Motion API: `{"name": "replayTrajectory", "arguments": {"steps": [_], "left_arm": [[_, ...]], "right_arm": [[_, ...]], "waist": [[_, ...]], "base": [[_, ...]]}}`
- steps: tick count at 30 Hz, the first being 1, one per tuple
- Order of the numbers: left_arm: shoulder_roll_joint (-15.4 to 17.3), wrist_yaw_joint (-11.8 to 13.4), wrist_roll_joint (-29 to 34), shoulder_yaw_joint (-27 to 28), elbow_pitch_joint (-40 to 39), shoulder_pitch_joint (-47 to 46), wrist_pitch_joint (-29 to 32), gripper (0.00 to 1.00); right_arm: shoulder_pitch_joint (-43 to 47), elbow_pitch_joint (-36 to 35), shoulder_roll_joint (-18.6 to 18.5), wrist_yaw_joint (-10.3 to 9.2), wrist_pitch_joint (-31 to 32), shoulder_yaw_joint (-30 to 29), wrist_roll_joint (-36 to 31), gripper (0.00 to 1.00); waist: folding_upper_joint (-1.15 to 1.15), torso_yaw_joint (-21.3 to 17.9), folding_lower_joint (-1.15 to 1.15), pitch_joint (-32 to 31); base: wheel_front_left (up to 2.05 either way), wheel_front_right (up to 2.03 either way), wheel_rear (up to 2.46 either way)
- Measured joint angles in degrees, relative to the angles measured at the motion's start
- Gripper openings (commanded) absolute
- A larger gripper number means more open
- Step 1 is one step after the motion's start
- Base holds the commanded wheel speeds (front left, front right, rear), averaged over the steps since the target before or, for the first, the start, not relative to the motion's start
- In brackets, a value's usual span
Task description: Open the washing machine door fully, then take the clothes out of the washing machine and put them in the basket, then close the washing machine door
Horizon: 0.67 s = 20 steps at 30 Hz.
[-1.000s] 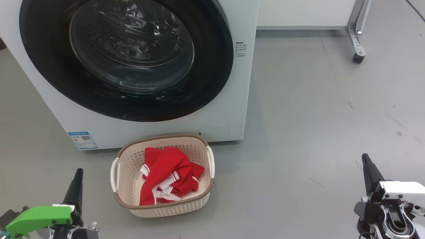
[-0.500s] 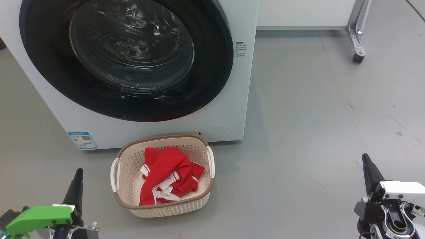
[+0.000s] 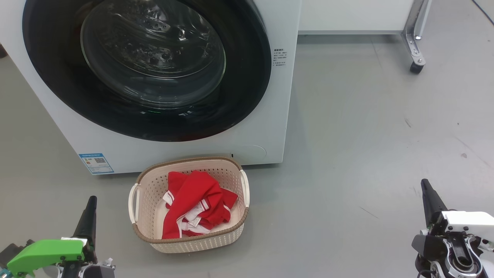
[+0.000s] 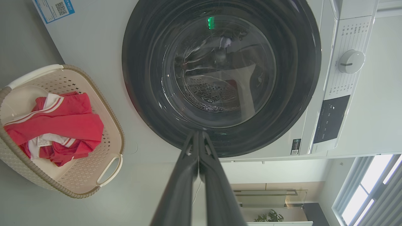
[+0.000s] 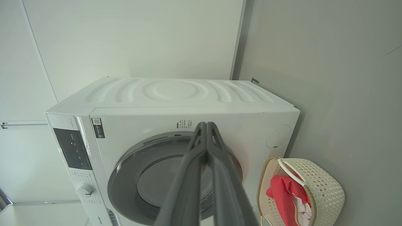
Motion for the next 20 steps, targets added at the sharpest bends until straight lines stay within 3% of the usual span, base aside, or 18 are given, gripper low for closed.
{"name": "replayTrajectory", "arguments": {"steps": [20], "left_arm": [[0.00,0.00,0.00,-0.02,-0.01,0.00,0.00,0.00]], "right_arm": [[-0.01,0.04,0.01,0.30,0.16,-0.11,-0.01,0.00]], "waist": [[0.00,0.00,0.00,0.00]], "base": [[0.00,0.00,0.00]]}}
